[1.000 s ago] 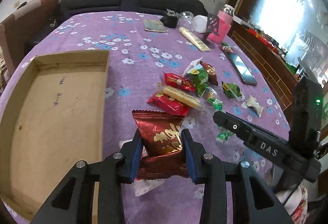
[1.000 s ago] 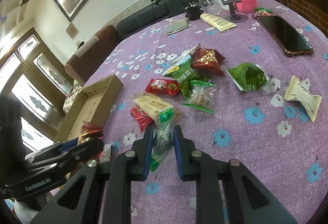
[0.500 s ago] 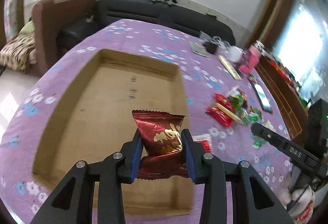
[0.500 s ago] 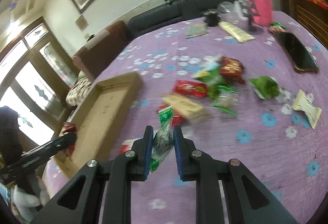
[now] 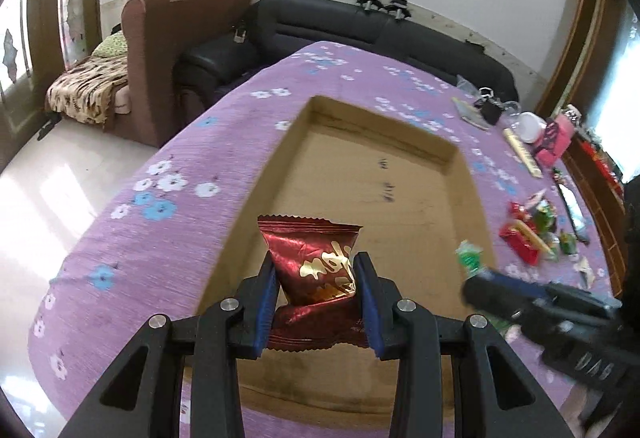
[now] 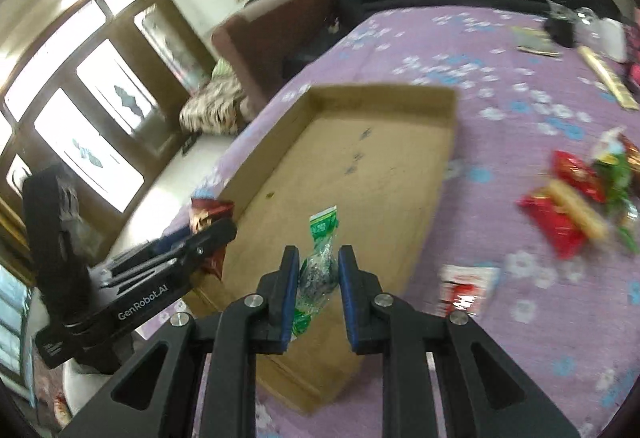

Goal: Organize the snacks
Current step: 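Carry both packets over the cardboard box and open both tools to drop them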

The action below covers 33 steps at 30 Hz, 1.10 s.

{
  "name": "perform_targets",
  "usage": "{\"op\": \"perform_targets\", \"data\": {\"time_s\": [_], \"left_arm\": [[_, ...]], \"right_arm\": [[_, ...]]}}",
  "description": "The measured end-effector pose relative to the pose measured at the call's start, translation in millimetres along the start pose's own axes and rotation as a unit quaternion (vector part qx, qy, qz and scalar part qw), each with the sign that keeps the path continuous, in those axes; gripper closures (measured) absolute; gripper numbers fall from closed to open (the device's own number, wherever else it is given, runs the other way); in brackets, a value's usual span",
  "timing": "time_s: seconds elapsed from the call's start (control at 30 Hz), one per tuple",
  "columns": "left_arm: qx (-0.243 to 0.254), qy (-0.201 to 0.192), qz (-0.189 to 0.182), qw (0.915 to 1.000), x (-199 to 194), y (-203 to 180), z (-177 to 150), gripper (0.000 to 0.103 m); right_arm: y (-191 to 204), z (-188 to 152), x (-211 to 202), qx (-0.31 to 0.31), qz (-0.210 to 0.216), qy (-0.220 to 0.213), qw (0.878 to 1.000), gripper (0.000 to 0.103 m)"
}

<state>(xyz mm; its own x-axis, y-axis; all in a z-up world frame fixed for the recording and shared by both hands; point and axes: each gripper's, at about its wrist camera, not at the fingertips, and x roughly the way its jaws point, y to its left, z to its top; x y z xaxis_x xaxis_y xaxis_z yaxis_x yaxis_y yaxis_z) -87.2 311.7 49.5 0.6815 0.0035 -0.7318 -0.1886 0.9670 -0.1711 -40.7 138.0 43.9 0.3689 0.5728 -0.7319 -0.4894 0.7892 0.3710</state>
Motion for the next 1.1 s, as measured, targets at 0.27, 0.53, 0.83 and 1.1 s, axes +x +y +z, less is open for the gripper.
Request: {"op": "perform_targets", "data": {"time_s": [0.27,0.53,0.83,1.1], "left_arm": [[0.003,0.005,0.021,0.9998,12.5,14.8,1.9,0.063],[0.008,-0.002,0.022,0.9997,11.3,15.0,1.1,0.062],[0.012,-0.021,0.035,0.9991,-4.9,10.6,4.3,0.047],[0.029,-0.042,0.043,0.9978,-24.7,-7.9,4.5,0.037]], "right_arm": [[14.3,3.9,48.3,-0.006,-0.008,0.041,0.999,0.083],[21.8,0.3,62.0,-0.01,-0.011,0.053,0.998,0.083],[19.4,3.8,55.1,-0.005,-0.012,0.041,0.999,0.074],[7.9,-0.3,26.4,0.011,-0.004,0.012,1.0,0.072]]}}
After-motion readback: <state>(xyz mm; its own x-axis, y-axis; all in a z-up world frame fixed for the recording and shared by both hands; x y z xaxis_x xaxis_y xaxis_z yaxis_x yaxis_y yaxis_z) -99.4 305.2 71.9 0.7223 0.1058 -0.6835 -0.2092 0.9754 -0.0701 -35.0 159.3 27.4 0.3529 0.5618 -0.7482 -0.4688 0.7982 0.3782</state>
